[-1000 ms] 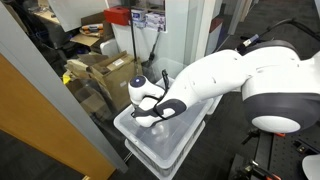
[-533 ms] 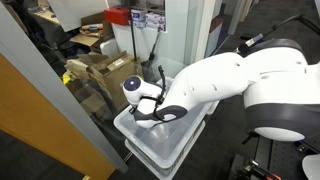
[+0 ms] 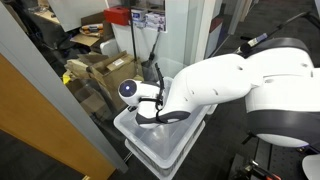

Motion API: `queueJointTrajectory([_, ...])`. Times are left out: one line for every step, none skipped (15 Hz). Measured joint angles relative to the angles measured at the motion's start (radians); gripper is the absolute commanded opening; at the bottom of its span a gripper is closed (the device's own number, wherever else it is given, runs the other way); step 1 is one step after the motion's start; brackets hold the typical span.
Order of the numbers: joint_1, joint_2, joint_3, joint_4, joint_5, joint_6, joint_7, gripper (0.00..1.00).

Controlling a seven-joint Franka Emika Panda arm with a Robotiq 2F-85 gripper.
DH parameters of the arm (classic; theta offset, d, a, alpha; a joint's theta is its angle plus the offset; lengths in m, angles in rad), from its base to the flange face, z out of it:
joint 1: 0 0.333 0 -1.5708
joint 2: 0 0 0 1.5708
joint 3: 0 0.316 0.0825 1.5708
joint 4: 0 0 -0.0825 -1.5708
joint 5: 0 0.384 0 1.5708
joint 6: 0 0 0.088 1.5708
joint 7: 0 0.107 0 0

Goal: Pick up the marker and put it in the measuring cup

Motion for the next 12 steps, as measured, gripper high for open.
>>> queueJointTrajectory([0.007, -0.001, -0.008, -0.003, -0.016, 0.000, 0.020, 0.05])
queueJointTrajectory([0.014, -0.001, -0.016, -0.006, -0.031, 0.000, 0.039, 0.05])
queueJointTrajectory([0.021, -0.001, -0.025, -0.009, -0.046, 0.000, 0.058, 0.05])
queueJointTrajectory([0.029, -0.001, -0.034, -0.012, -0.062, 0.000, 0.080, 0.05])
queueJointTrajectory([0.036, -0.001, -0.043, -0.015, -0.077, 0.000, 0.099, 0.05])
queueJointTrajectory([0.044, -0.001, -0.054, -0.018, -0.093, 0.000, 0.122, 0.05])
queueJointTrajectory([0.053, -0.001, -0.064, -0.021, -0.109, 0.000, 0.144, 0.05])
queueJointTrajectory([0.061, -0.001, -0.075, -0.024, -0.124, 0.000, 0.166, 0.05])
queueJointTrajectory([0.069, -0.001, -0.085, -0.028, -0.140, 0.000, 0.188, 0.05])
queueJointTrajectory([0.078, -0.002, -0.097, -0.032, -0.155, 0.000, 0.210, 0.05])
queueJointTrajectory([0.087, -0.002, -0.108, -0.035, -0.171, 0.000, 0.233, 0.05])
queueJointTrajectory([0.095, -0.002, -0.119, -0.038, -0.187, 0.000, 0.255, 0.05])
